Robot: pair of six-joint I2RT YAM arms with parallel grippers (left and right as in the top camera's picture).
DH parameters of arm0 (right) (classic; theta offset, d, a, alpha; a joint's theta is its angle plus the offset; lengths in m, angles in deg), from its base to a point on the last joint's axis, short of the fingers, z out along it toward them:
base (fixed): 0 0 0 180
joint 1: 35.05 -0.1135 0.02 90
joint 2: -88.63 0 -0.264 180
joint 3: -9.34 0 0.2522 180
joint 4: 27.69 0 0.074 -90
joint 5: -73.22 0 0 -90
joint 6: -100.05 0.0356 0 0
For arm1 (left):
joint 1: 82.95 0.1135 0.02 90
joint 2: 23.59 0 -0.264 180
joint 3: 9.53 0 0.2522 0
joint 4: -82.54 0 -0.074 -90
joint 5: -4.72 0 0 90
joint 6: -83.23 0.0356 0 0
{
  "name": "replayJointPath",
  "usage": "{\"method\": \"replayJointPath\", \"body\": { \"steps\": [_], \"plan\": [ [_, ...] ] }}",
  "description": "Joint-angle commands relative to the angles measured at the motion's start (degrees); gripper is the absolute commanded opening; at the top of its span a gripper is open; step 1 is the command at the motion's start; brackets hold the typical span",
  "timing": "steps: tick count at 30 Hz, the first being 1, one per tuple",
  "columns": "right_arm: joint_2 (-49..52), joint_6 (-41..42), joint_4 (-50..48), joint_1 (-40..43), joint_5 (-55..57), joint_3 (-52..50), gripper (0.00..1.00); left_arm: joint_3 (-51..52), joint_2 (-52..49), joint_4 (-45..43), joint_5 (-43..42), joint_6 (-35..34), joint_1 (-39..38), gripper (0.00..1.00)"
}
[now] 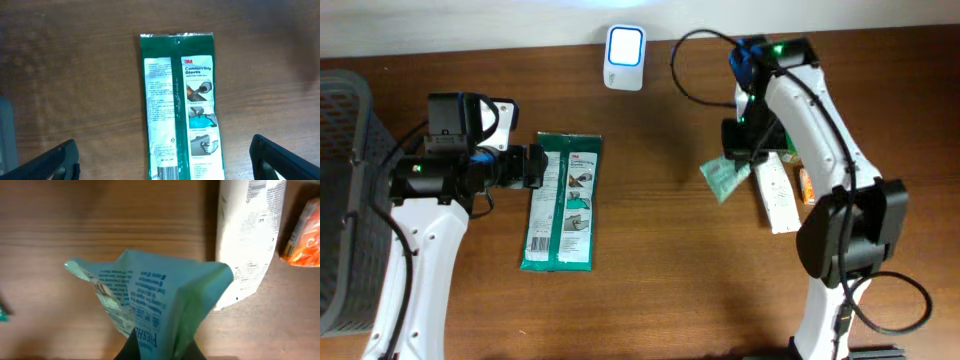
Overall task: Scan the item barcode
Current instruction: 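Lower the wipes pouch onto the right side and release, then reach the right gripper to the green 3M gloves pack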
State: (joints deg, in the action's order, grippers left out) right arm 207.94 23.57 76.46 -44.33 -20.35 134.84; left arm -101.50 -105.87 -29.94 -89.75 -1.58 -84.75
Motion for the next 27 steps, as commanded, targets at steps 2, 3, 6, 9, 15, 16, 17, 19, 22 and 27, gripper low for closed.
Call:
{"method": "replayJointPath", "body": {
  "steps": [2, 3, 6, 9, 15, 16, 17, 19, 22, 27],
  "plan": [
    [-0.74, 0.5, -3.3, 2.29, 4.72, -7.1, 0.04, -0.2, 0.11, -0.07, -0.04, 1.14, 0.22, 0.99],
    [-0.74, 0.5, -3.96, 2.93, 5.44, -8.13, 0.04, -0.2, 0.11, -0.07, -0.04, 1.14, 0.22, 0.99],
    [-0.74, 0.5, -3.21, 4.07, 12.28, -8.85, 0.04, -0.2, 0.11, -0.07, -0.04, 1.14, 0.22, 0.99],
    [-0.74, 0.52, -2.54, 6.25, 13.92, -8.85, 0.04, -0.2, 0.11, -0.07, -0.04, 1.14, 0.22, 0.99],
    [-0.74, 0.52, -1.7, 12.87, 13.9, -8.85, 0.04, -0.2, 0.11, -0.07, -0.07, 1.14, 0.22, 0.99],
    [-0.74, 0.55, -1.7, 13.55, 13.66, -8.85, 0.05, -0.2, 0.11, -0.07, -0.04, 1.14, 0.22, 0.99],
    [-0.74, 0.52, -1.7, 14.27, 13.05, -8.85, 0.15, -0.2, 0.11, -0.07, -0.04, 1.14, 0.22, 0.99],
    [-0.74, 0.5, -1.77, 14.97, 13.05, -8.59, 0.56, -0.2, 0.11, -0.07, -0.04, 1.16, 0.22, 0.99],
    [-0.76, -1.75, -0.59, 14.86, 8.57, -3.1, 0.58, -0.2, 0.11, -0.07, -0.04, 1.14, 0.22, 0.99],
    [-0.76, -7.74, -1.25, 10.36, -15.19, 8.68, 0.57, -0.2, 0.11, -0.07, -0.07, 1.14, 0.22, 0.99]
  ]
}}
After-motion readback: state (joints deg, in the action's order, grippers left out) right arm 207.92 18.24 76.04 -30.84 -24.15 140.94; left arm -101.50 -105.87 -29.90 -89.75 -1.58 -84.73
